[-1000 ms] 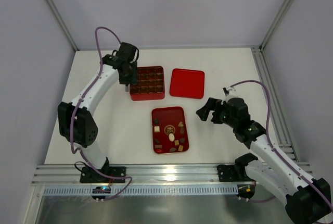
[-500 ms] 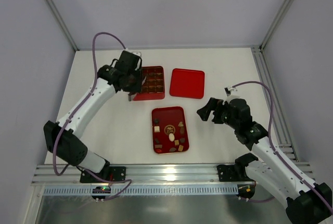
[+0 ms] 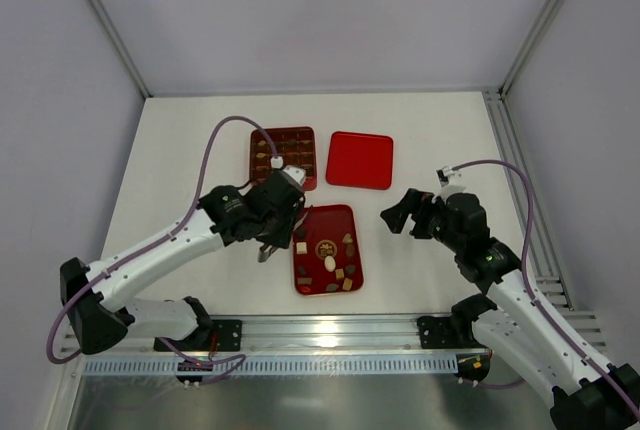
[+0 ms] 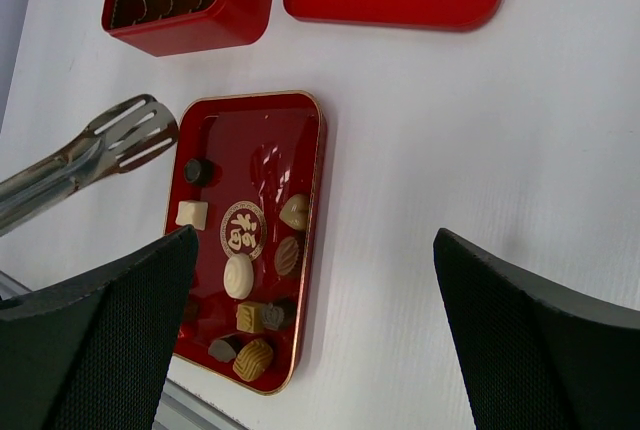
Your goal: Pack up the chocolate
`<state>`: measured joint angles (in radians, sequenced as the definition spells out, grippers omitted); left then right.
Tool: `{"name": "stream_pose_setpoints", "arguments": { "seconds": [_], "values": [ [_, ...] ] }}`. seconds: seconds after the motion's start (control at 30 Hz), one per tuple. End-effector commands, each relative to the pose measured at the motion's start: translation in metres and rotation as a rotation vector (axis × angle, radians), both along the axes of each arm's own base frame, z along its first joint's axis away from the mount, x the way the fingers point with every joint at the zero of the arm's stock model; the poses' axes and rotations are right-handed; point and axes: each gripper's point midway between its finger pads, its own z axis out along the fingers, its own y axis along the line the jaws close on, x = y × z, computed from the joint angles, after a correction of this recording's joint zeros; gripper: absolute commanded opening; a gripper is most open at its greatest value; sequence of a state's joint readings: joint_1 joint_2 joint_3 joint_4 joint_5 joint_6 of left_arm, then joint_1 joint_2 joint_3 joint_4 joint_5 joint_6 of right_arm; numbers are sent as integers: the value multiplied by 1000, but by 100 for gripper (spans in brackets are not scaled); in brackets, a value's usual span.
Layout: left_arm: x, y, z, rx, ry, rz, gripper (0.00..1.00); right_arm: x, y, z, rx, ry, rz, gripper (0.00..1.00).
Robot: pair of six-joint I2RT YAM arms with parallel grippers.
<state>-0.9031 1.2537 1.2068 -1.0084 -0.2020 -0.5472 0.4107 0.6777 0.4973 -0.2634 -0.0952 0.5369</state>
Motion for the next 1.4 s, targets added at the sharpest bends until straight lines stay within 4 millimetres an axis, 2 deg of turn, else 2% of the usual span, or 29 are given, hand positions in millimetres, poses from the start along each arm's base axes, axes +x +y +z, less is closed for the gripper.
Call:
{"name": "stream_pose_setpoints", "arguments": {
  "seconds": [0.0,0.17,0.57,1.37],
  "values": [
    [-9,5,2,3,-25,61,36,1,1,5,26,-19,-11,100],
    [-24,6,-7,41,-12,42,35,1,2,4,30,-15,-12,100],
    [-34,6,-21,96,12,25,37,2,1,1,24,-11,-11,100],
    [-20,-5,-39,188,4,-16,40,2,2,3,25,-18,-10,100]
  ]
}}
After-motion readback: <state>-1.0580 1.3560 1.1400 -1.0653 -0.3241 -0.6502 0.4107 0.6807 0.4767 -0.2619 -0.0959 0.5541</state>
